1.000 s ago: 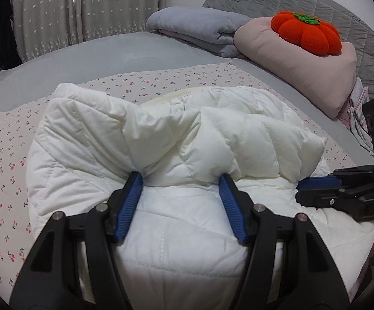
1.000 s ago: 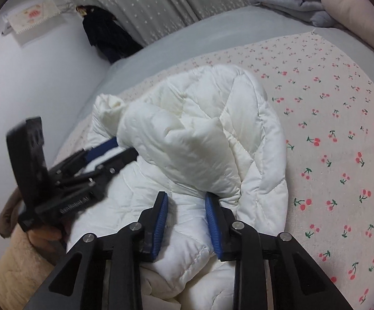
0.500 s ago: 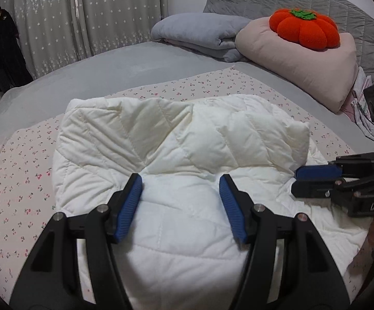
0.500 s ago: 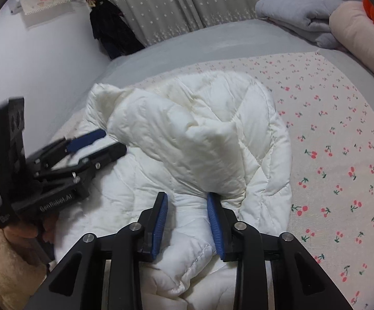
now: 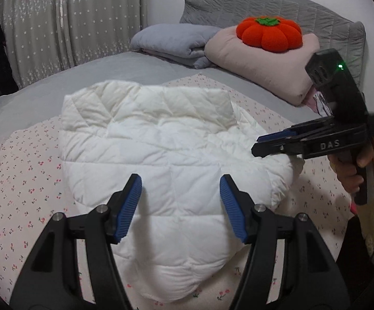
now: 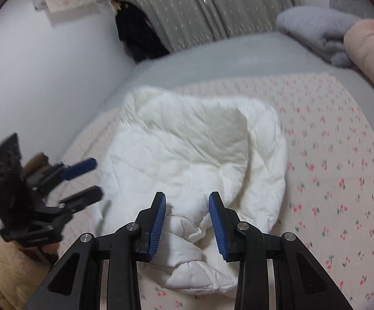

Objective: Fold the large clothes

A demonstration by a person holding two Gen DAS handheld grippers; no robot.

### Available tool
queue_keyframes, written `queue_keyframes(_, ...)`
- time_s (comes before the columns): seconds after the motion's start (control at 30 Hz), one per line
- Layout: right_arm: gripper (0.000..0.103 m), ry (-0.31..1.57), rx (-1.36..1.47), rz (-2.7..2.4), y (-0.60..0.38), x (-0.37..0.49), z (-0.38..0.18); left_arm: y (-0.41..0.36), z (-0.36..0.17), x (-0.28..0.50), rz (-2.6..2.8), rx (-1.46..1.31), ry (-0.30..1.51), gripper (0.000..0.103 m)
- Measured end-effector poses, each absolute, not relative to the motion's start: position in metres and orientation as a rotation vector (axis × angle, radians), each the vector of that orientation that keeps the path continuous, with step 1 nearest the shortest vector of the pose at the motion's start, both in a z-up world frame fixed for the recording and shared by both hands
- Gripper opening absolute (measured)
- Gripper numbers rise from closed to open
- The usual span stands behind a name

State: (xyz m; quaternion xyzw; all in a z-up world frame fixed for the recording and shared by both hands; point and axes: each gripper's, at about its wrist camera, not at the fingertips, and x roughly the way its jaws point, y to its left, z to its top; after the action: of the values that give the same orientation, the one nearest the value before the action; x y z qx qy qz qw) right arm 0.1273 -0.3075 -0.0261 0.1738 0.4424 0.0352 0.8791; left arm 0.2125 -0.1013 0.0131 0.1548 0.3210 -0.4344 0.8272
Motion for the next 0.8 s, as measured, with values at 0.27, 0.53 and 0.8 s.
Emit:
queue_keyframes(0.27,0.044,1.014,0.296,-0.013,-0.302,0.13,-0.054,-0.08,0.006,0.221,-0.849,0.207,0.754,0.082)
queue_keyframes(0.53,0.068,0.919,0.313,-0.066,-0.299,0.105,-0.017,-0.059,0.007,0.221,-0.719,0.142,0.801,0.086)
queue_keyframes(0.8,0.077,0.892,0.272,-0.083,-0.291,0.091,0.004,-0.057,0.0,0.211,-0.671,0.142,0.849,0.086)
